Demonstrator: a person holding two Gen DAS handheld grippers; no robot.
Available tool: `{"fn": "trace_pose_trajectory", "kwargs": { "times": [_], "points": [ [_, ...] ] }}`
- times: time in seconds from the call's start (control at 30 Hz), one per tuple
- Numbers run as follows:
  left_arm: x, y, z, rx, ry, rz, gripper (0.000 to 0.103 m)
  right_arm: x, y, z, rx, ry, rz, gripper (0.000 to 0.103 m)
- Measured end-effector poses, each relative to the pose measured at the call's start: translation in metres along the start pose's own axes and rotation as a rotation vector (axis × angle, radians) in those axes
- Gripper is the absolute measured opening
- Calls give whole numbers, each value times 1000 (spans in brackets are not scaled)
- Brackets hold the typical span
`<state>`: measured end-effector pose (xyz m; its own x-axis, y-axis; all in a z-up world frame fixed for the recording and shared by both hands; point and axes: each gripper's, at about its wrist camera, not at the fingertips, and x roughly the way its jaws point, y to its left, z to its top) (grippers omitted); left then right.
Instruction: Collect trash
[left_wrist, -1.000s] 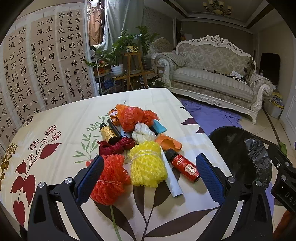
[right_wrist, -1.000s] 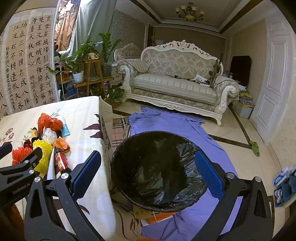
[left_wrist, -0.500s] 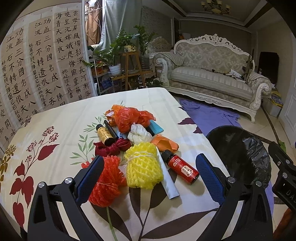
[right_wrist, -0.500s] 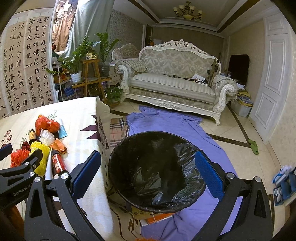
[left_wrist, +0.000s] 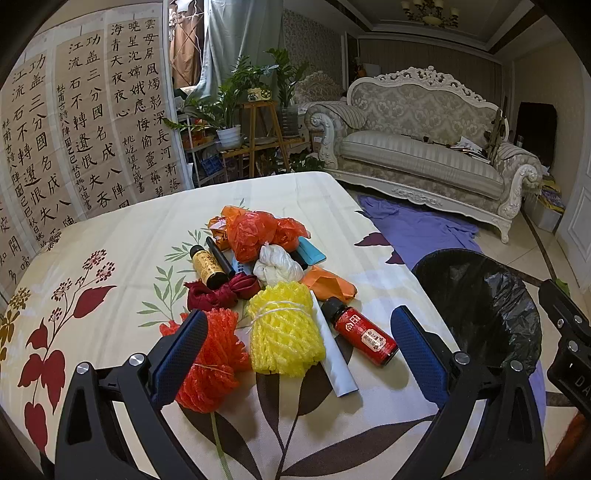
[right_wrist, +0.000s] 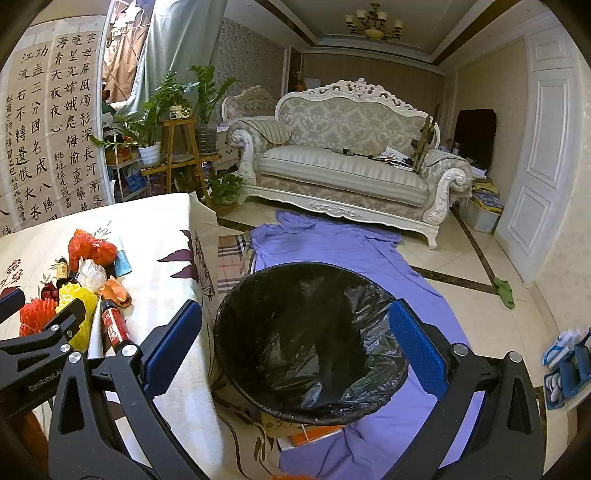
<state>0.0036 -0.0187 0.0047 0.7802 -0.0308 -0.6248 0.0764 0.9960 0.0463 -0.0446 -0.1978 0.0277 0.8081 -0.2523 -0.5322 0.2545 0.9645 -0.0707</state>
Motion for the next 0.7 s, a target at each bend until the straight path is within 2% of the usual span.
{"fn": "trace_pose_trajectory", "kwargs": {
  "times": [0.7],
  "points": [
    [3, -2, -3, 5, 9, -7, 96, 1, -2, -1, 4, 5, -2, 99]
  ]
}}
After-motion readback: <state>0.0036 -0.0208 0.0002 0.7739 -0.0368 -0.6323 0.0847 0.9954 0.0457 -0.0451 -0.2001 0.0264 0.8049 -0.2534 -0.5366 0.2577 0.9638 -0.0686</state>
